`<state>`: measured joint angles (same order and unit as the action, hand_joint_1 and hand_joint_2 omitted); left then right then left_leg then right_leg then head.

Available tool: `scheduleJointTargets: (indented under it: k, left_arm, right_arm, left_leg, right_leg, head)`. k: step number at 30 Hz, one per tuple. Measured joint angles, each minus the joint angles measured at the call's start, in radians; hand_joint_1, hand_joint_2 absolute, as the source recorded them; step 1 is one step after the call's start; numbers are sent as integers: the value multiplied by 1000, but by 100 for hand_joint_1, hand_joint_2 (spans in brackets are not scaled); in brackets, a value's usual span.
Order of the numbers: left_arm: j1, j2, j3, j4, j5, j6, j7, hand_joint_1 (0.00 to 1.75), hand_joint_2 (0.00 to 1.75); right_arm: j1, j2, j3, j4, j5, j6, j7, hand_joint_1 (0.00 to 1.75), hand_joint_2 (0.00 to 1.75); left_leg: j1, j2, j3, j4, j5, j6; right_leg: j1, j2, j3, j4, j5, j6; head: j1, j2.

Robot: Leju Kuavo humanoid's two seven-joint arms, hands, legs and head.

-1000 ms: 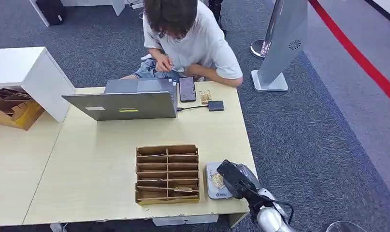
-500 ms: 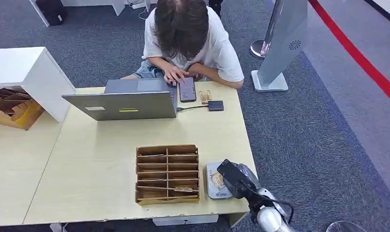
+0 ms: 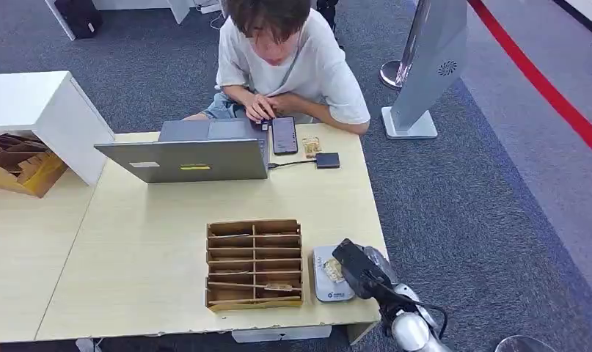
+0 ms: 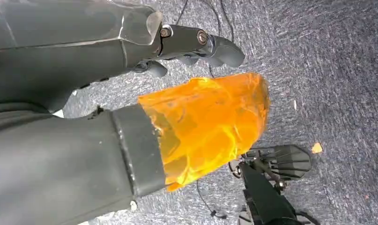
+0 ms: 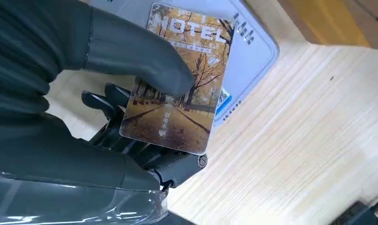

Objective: Pass the card to the sensor for recognition and then transmit it.

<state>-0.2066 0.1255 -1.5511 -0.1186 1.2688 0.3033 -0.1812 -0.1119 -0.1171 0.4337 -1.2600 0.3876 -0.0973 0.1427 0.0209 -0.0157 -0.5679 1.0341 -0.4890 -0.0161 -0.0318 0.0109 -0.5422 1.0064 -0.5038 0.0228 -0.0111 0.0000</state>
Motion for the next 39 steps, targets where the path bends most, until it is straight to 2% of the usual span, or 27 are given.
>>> scheduleJointTargets:
  k: [4, 15, 27, 32, 39]
  left_arm:
    - [8, 0, 0, 0, 12, -2, -13, 0, 0]
    - [25, -9, 0, 0, 55, -11, -31, 0, 0]
    - [33, -19, 0, 10, 84, -23, -43, 0, 0]
    - [33, -22, 0, 11, 87, -24, -44, 0, 0]
    - [31, -27, 0, 16, 67, -24, -44, 0, 0]
  right_arm:
    - [0, 0, -11, -30, 60, -35, 0, 175, 175]
    - [4, 0, -15, -151, 327, -157, 2, 175, 175]
    - [10, 6, 3, -317, 431, -218, -64, 175, 175]
    - [8, 10, 17, -350, 439, -223, -73, 175, 175]
    - [-30, 21, 59, -379, 532, -285, -104, 175, 175]
  left_leg:
    - [0, 0, 0, 0, 0, 0]
    - [0, 0, 0, 0, 0, 0]
    - [0, 0, -1, 0, 0, 0]
    - [0, 0, -1, 0, 0, 0]
    - [0, 0, -1, 0, 0, 0]
  right_leg:
    - [0, 0, 0, 0, 0, 0]
    - [0, 0, -1, 0, 0, 0]
    - [0, 0, -1, 0, 0, 0]
    - [0, 0, 0, 0, 0, 0]
    - [0, 0, -1, 0, 0, 0]
  head:
    - [0, 0]
    - [0, 0]
    - [0, 0]
    - [0, 0]
    - [0, 0]
